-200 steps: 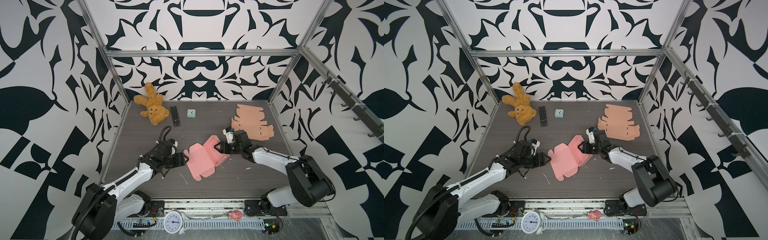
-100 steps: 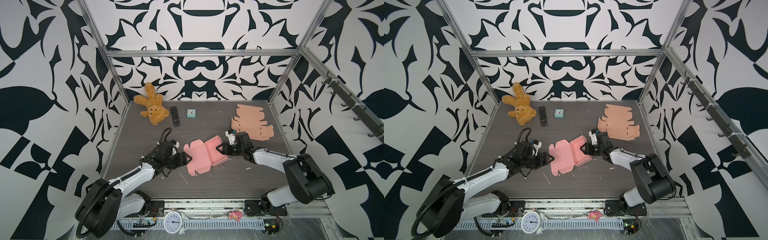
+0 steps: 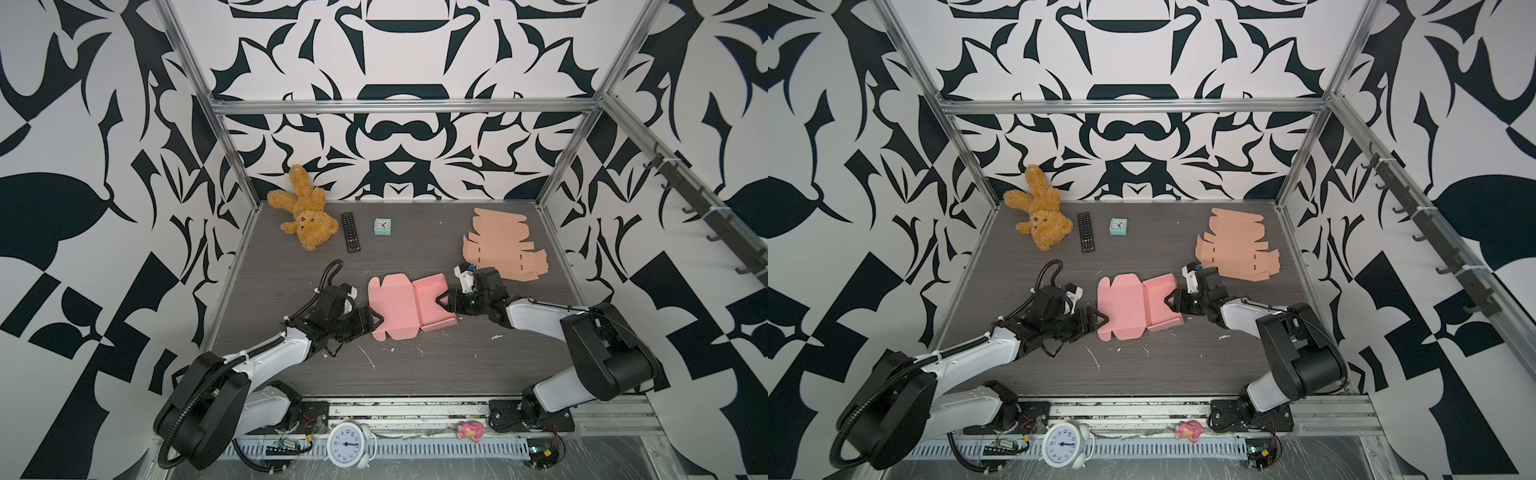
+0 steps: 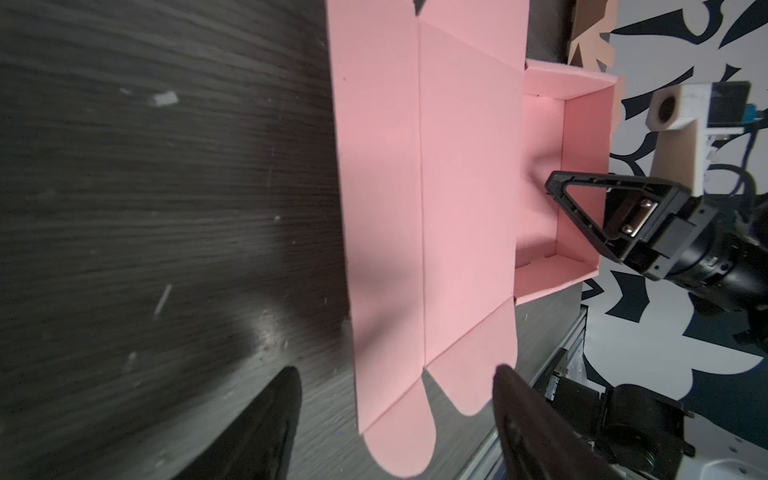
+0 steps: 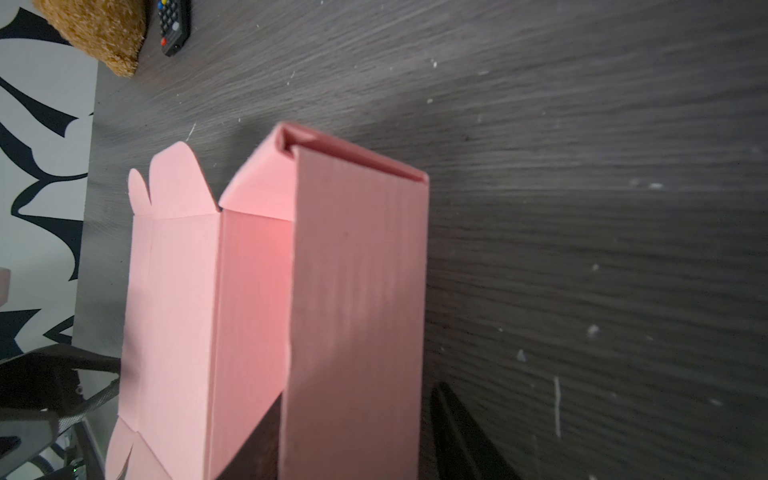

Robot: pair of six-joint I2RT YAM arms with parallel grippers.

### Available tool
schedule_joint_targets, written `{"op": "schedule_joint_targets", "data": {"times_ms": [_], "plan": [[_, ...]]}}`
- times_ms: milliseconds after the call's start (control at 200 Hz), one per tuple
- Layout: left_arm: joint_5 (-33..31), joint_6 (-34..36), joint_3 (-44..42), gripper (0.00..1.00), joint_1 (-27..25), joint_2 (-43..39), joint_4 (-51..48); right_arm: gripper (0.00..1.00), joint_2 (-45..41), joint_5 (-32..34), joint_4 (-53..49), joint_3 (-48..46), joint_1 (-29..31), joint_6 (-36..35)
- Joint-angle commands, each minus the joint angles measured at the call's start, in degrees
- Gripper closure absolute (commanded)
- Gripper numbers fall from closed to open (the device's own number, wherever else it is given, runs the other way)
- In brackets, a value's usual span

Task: Fold the paper box

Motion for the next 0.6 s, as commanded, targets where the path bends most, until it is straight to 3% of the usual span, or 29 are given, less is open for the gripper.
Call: {"op": "schedule_joint_targets", "data": {"times_ms": [0, 285, 595], "plan": [[2.3, -2.9, -0.8, 0.25, 0.3, 2.2, 5.8, 0.47, 0.3, -0.9, 2.2, -0.5, -0.3, 0.1], [4.5, -6.6, -1.4, 0.3, 0.3, 5.8, 12.6, 0.47, 0.9, -1.2, 2.4, -0.5, -0.5, -0.2], [4.4, -6.7, -0.4, 0.56, 0.2, 5.4, 12.6, 0.45, 0.9, -1.6, 2.7, -0.7, -0.5, -0.1]]}}
